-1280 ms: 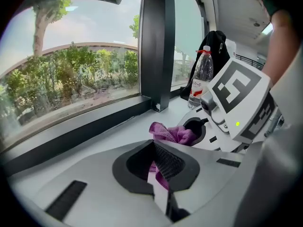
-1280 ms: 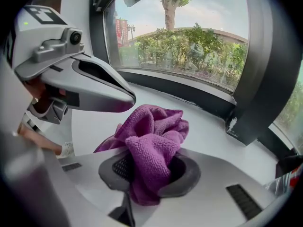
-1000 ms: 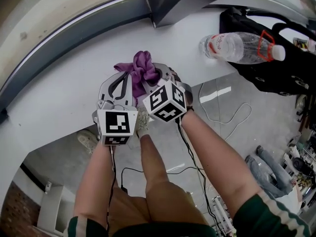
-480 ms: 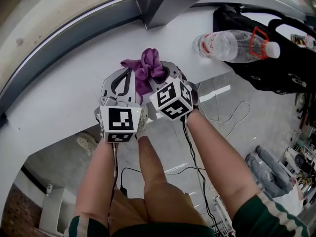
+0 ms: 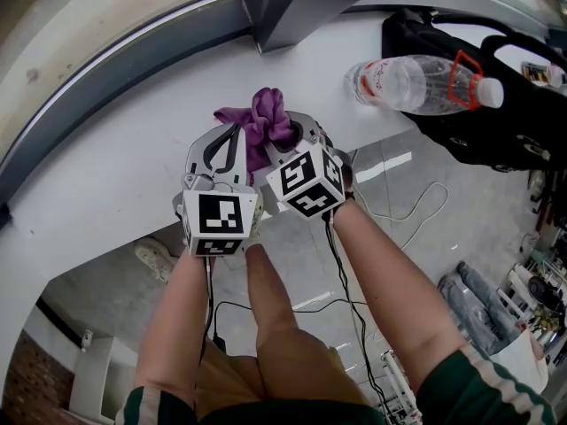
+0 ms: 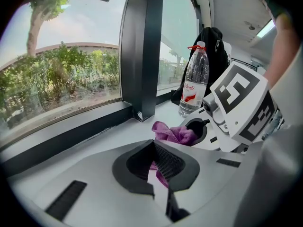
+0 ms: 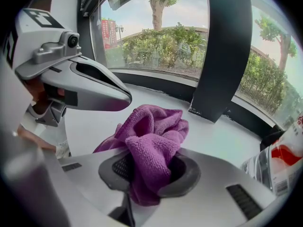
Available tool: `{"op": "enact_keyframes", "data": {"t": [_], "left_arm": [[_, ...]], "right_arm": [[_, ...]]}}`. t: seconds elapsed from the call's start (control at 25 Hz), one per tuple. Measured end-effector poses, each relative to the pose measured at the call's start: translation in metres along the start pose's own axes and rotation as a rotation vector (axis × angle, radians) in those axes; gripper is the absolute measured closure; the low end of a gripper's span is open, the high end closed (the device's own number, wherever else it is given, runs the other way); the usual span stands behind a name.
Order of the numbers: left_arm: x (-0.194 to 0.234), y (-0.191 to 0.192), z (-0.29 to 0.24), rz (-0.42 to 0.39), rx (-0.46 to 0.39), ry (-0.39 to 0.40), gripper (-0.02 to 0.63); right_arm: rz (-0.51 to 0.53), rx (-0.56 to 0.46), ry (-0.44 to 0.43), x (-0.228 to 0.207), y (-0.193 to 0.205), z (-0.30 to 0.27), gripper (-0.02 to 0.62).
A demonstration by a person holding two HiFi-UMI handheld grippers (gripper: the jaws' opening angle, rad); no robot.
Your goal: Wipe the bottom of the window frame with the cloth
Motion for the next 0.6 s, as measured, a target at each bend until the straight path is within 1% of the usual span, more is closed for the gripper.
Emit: {"op": "enact_keyframes", "data": {"t": [0.44, 0.6], "left_arm": [[-0.0017, -0.0020, -0.0028, -0.005, -0.001, 0.008, 0.598], [-0.0008, -0.0037, -0.0015, -0.003, -0.012, 0.017, 0.598]], "right_arm": [[-0.004, 0.005, -0.009, -0.0019, 0.0002, 0.0004, 0.483], [-0.027, 0.004, -0.008, -0.0027, 0.0000, 0.0001, 0.483]]}}
Point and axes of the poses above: the fingertips, and each gripper's own axes: z backward along the fingers, x to its left, y out of its underside, the point moved 9 cm from there along z, backward along the fingers, and after that the axes turned 8 degrees about -z, right-handed, at the moved point
